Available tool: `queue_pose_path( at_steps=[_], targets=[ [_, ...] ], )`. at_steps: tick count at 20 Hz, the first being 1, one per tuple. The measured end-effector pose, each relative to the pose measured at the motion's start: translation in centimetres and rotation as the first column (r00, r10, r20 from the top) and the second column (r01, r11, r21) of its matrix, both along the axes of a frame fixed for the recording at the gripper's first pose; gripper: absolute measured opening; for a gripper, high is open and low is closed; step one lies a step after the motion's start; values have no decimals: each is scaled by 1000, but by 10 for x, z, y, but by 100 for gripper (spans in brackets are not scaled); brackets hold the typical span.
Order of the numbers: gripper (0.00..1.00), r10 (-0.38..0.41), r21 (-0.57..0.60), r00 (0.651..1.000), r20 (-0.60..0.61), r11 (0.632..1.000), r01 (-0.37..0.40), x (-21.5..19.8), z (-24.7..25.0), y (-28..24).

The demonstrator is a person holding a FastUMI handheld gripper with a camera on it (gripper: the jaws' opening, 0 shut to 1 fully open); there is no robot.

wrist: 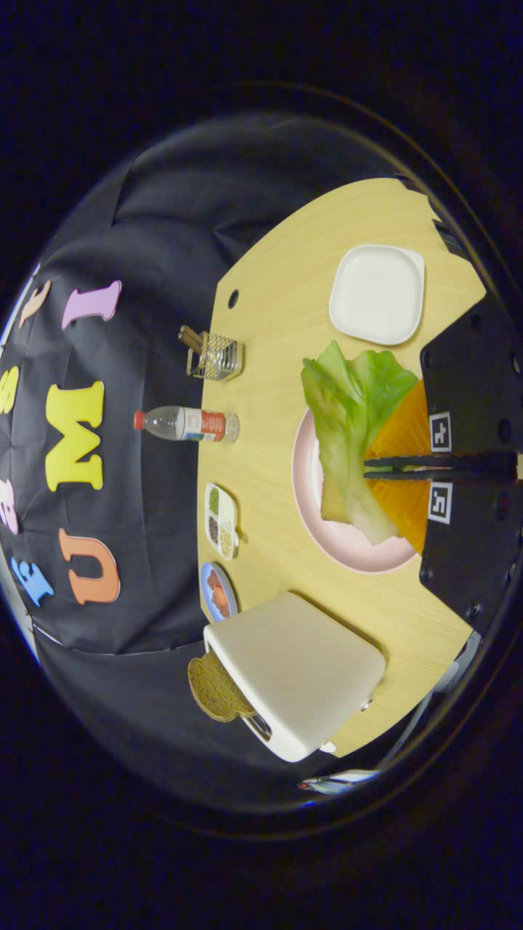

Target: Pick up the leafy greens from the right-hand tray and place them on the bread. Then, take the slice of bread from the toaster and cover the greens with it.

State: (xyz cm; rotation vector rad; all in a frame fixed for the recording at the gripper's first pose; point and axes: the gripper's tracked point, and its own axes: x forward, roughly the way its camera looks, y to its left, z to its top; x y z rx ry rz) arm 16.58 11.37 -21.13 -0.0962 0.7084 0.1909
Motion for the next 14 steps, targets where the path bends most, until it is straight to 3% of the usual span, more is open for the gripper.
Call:
queue_pose_path(
  at_steps=[5, 8, 14],
  targets=[
    [1, 28, -43, 998, -58, 999, -31, 11, -32, 32],
    [8, 21, -68, 998, -66, 997, -26, 10, -34, 34],
    [63, 14, -43, 999, -36, 999, -16, 5, -11, 33]
  ],
)
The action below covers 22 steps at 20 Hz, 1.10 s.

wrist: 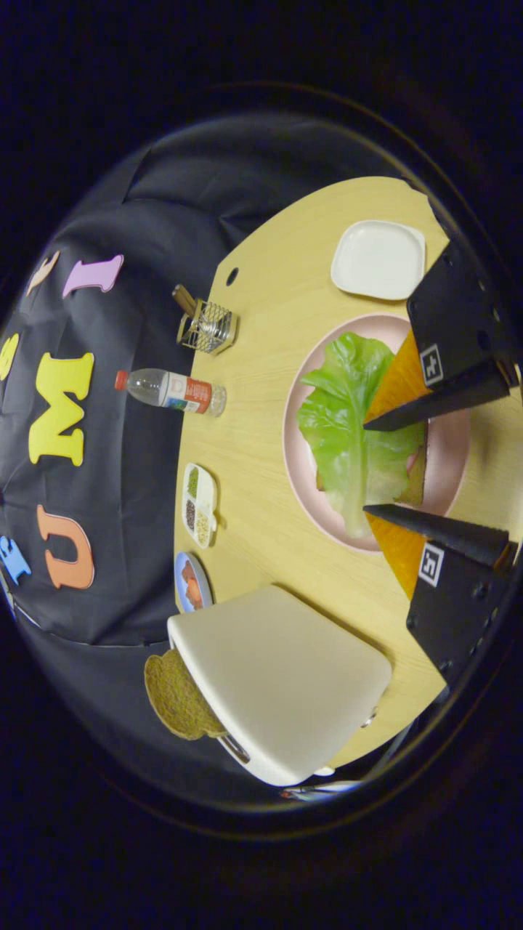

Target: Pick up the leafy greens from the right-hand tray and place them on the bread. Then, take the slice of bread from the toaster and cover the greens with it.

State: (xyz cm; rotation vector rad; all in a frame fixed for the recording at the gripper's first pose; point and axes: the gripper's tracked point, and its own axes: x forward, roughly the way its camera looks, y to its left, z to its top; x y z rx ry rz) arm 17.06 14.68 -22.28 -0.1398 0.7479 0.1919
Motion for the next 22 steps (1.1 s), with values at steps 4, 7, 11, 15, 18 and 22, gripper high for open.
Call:
queue_pose_path(
  at_steps=[4, 7, 11, 15, 18, 22],
  targets=[
    [94, 20, 16, 997, 77, 1000, -22, 0, 50, 15],
    [95, 36, 73, 989, 142, 996, -47, 2, 102, 42],
    [95, 60, 125, 975, 213, 988, -88, 13, 159, 88],
    [94, 96, 185, 976, 196, 974, -133, 18, 168, 152],
    [94, 127, 208, 984, 127, 966, -152, 21, 152, 192],
    [94, 122, 187, 989, 78, 973, -135, 34, 132, 215]
  ],
)
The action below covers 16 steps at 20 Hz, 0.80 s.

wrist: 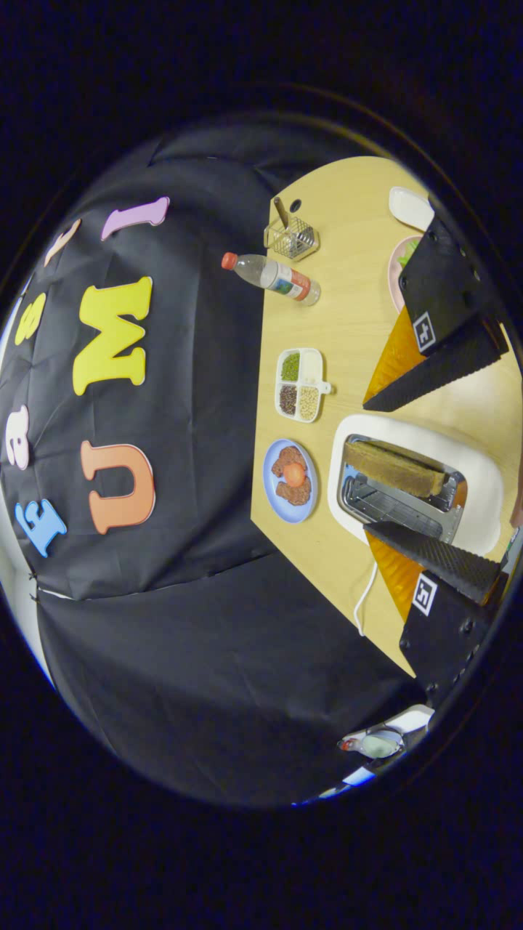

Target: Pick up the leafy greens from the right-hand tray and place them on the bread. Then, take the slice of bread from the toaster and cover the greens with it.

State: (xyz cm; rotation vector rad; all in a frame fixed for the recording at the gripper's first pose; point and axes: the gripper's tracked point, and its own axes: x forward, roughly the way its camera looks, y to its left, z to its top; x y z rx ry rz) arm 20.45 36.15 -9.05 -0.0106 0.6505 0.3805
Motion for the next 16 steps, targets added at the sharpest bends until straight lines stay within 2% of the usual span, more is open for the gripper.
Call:
queue_pose_path(
  at_steps=[1, 3, 10, 11, 12, 16],
  targets=[
    [93, 3, 6, 1000, -17, 1000, -3, 1, -5, 5],
    [78, -12, 3, 999, -53, 1000, 12, 3, -14, 7],
    [16, -60, -18, 995, -82, 998, 59, 3, -16, 4],
    [16, -67, -22, 995, -75, 998, 65, 0, -12, 3],
    [11, -65, -19, 996, -66, 998, 64, -1, -8, 5],
    [11, -71, 4, 997, 12, 997, 71, -11, 33, 4]
  ],
)
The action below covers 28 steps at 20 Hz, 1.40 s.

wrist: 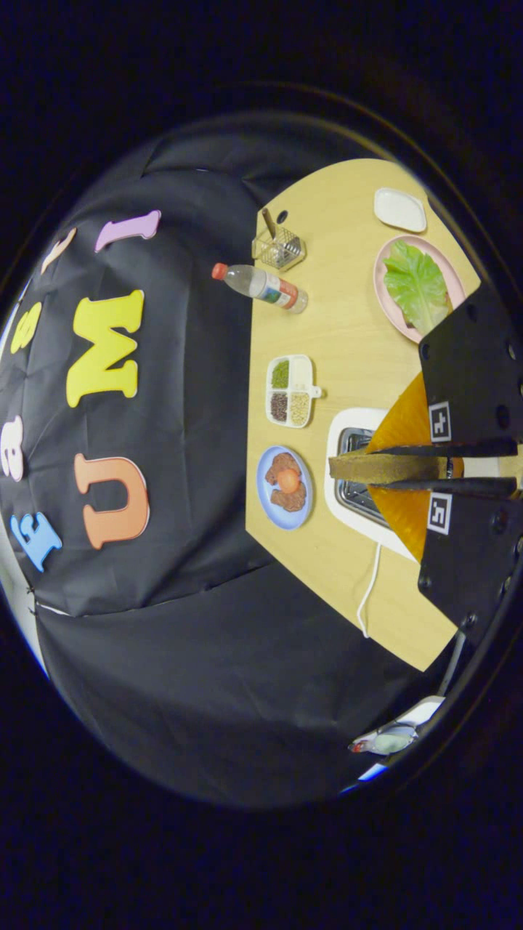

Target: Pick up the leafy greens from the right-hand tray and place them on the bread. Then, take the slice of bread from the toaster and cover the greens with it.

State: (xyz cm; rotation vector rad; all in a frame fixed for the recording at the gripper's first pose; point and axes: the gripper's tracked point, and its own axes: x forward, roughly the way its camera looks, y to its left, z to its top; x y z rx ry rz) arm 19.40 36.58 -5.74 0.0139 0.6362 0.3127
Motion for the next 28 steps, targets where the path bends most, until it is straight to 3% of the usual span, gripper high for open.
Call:
queue_pose_path(
  at_steps=[6, 9, 21, 28],
  targets=[
    [11, -47, 77, 997, 66, 996, 42, -15, 65, -24],
    [11, -89, 80, 992, 95, 993, 82, -17, 73, -56],
    [10, -274, 37, 961, -36, 961, 276, 1, -38, -193],
    [11, -267, 69, 955, -131, 958, 277, -1, -105, -216]
  ],
)
